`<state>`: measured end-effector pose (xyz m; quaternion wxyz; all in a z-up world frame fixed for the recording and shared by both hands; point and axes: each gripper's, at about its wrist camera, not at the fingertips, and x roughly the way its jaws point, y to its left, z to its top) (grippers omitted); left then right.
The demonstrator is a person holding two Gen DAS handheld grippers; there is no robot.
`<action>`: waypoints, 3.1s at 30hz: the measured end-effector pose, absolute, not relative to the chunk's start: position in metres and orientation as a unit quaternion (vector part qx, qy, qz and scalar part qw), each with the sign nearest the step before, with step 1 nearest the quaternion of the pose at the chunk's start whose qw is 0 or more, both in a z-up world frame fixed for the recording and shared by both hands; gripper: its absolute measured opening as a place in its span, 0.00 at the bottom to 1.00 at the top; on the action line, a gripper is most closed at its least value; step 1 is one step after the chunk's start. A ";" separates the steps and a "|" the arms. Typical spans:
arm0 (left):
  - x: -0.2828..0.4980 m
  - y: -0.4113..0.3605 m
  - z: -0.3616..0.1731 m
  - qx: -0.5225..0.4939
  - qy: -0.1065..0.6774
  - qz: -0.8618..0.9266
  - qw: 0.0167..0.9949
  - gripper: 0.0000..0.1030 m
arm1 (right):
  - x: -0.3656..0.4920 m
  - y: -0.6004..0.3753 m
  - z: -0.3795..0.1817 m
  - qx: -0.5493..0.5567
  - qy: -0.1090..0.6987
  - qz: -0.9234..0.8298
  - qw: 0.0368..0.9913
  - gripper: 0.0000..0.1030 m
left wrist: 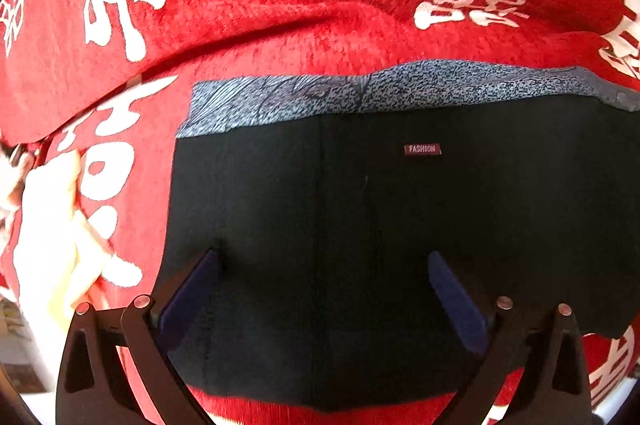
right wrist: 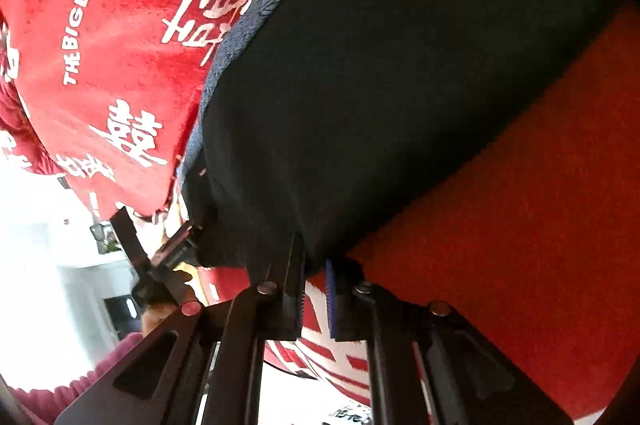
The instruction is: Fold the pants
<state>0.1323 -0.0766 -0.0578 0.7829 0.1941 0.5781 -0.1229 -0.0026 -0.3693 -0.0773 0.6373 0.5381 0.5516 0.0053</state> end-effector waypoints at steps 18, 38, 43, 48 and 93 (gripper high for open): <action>0.054 -0.217 -0.061 0.160 0.602 -0.217 0.752 1.00 | 0.000 -0.448 -0.040 0.334 0.605 -0.050 0.721 0.22; 0.181 -0.234 -0.081 0.164 0.562 -0.054 0.809 1.00 | 0.118 -0.503 -0.057 0.218 0.583 -0.063 0.780 0.47; 0.172 -0.226 -0.058 0.174 0.564 -0.047 0.806 1.00 | 0.098 -0.543 -0.045 0.241 0.583 -0.138 0.764 0.50; 0.119 -0.245 -0.029 0.185 0.560 -0.106 0.801 1.00 | 0.053 -0.552 -0.022 0.275 0.571 -0.166 0.755 0.62; 0.037 -0.299 -0.060 0.189 0.619 -0.138 0.750 1.00 | -0.084 -0.495 -0.020 0.403 0.618 -0.152 0.658 0.78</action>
